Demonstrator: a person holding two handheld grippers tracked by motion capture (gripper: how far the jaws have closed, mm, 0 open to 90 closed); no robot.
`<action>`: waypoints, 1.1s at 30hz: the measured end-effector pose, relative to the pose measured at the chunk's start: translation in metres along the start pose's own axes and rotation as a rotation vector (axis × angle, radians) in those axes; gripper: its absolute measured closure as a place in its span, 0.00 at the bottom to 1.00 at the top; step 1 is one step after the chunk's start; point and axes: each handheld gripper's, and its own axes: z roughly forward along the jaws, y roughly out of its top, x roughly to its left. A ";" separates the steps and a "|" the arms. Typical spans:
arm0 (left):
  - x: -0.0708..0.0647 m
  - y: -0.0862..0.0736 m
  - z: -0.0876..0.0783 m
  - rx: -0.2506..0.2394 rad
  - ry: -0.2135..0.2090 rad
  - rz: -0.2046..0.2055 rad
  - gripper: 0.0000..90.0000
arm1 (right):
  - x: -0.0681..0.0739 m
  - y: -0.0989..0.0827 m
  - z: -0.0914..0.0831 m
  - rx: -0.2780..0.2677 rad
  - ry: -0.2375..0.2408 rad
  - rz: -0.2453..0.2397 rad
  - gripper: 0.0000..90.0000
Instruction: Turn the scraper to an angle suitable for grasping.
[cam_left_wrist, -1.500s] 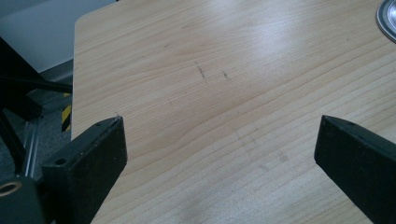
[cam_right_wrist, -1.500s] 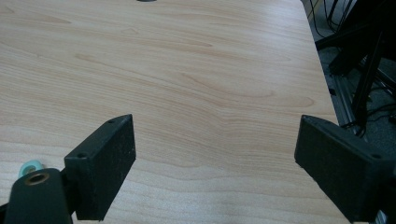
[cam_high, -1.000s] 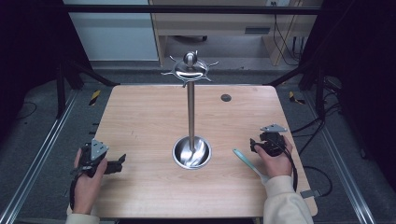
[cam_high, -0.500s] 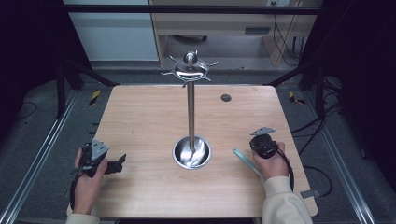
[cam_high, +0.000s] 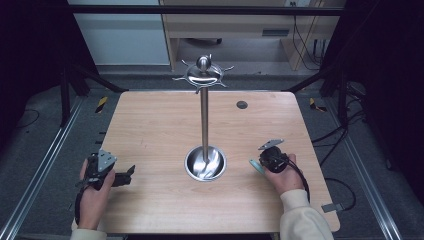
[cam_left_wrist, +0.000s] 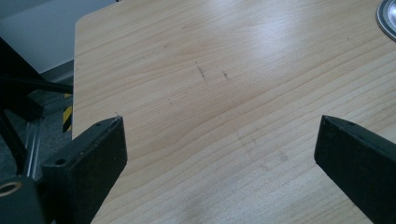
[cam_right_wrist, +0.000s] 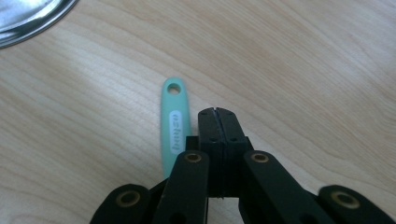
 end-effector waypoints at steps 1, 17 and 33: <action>0.000 0.000 0.000 -0.001 0.000 -0.001 0.02 | 0.001 0.000 0.000 0.003 0.005 -0.004 1.00; -0.001 0.000 0.001 0.004 -0.005 0.005 0.02 | 0.014 -0.003 -0.001 0.045 0.113 -0.044 1.00; 0.002 -0.001 0.000 0.006 0.009 -0.005 0.02 | 0.026 0.009 -0.016 0.051 0.163 -0.131 0.99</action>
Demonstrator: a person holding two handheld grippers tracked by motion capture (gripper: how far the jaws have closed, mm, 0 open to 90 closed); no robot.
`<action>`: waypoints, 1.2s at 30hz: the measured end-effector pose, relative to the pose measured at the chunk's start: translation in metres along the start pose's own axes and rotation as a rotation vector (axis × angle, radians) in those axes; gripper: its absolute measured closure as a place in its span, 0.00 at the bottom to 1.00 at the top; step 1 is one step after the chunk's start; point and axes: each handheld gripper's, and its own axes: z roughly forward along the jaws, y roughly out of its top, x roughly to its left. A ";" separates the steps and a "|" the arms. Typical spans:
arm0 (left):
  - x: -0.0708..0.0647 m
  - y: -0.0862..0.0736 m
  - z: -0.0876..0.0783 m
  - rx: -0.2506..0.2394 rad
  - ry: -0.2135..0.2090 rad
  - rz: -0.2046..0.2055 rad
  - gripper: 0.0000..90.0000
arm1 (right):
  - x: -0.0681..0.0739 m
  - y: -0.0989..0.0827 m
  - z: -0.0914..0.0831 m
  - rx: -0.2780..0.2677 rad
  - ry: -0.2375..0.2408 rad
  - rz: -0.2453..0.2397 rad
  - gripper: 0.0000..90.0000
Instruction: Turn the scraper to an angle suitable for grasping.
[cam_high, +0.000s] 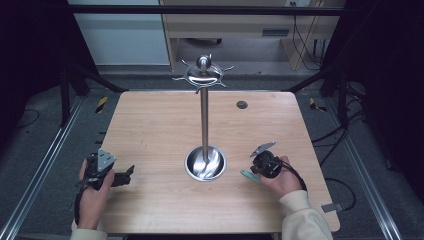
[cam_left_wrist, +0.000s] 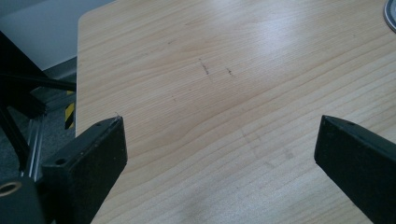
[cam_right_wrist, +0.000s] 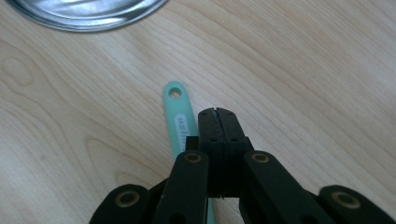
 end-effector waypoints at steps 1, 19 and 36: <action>0.000 0.000 0.000 -0.002 0.001 -0.004 0.02 | 0.000 0.000 0.000 0.000 0.000 0.000 0.99; 0.001 0.000 0.000 -0.008 -0.003 0.001 0.02 | 0.005 0.033 0.000 0.250 0.044 -0.146 0.83; 0.002 0.000 -0.001 -0.007 0.004 -0.002 0.02 | 0.002 0.033 0.017 0.325 0.091 -0.138 0.76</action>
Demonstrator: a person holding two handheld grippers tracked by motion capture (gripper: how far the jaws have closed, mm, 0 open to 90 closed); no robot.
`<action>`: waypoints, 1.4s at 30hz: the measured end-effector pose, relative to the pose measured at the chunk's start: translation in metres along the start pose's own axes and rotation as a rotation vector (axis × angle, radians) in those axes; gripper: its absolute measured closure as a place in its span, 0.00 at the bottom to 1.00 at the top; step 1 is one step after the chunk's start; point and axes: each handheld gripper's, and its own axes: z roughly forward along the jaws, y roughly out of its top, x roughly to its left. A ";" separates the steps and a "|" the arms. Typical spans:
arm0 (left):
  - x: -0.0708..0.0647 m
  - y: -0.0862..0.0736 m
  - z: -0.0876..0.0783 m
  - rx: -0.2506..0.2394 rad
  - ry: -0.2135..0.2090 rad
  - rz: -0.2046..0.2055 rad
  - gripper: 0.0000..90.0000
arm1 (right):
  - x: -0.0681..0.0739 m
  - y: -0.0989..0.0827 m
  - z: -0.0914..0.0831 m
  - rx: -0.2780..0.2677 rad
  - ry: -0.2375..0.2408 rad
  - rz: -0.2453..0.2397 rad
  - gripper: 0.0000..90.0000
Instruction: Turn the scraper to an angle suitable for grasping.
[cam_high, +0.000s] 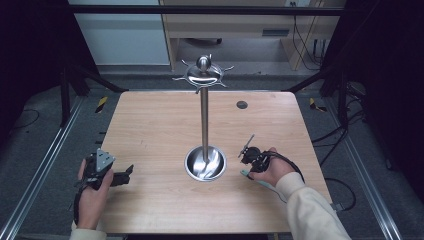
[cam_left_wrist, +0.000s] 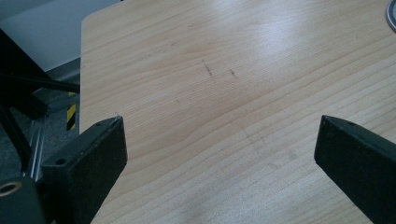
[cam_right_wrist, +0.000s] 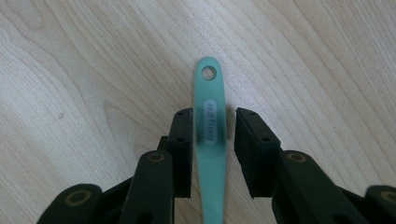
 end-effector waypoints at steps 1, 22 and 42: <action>0.000 0.000 0.000 -0.001 0.000 0.000 0.02 | 0.000 0.000 0.001 0.008 0.000 0.001 0.76; -0.001 0.000 0.000 0.003 -0.006 0.009 0.02 | -0.002 0.002 0.007 0.026 0.011 0.000 0.81; -0.002 0.000 0.000 0.003 -0.005 0.005 0.02 | -0.005 -0.002 0.001 -0.007 0.012 0.016 0.82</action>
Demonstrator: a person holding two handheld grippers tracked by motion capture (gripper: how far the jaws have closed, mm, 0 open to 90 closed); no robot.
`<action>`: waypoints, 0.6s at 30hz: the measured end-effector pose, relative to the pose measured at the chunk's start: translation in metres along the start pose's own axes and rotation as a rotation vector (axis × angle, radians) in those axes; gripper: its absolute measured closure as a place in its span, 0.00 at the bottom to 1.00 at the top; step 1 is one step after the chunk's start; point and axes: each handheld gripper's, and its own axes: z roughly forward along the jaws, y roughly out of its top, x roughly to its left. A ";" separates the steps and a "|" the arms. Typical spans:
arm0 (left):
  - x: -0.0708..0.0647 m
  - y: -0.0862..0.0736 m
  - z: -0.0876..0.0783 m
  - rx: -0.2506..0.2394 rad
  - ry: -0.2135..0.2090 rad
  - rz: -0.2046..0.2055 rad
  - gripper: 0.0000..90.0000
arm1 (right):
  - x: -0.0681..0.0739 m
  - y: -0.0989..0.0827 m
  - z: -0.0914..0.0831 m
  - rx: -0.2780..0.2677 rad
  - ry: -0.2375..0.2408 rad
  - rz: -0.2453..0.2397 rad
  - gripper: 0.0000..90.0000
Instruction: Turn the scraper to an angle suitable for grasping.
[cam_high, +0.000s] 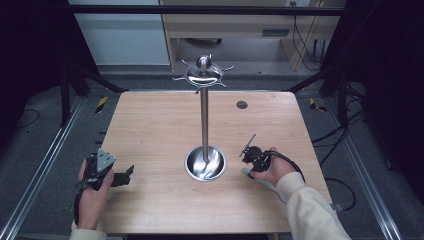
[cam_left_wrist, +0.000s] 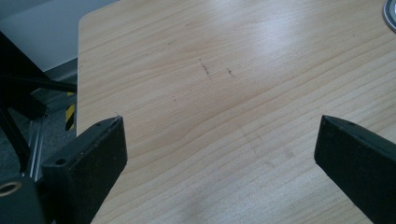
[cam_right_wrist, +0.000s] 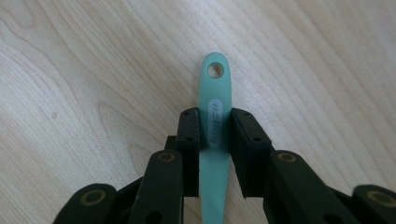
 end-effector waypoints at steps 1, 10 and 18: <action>0.000 0.000 0.000 0.000 0.000 0.001 0.02 | 0.000 0.000 -0.003 -0.009 -0.002 0.004 0.82; 0.000 0.000 0.000 0.001 0.001 0.002 0.02 | -0.006 -0.004 -0.033 -0.097 -0.032 0.027 0.83; 0.000 0.000 -0.001 0.000 0.000 0.000 0.02 | -0.011 -0.005 -0.069 -0.200 -0.071 0.058 0.83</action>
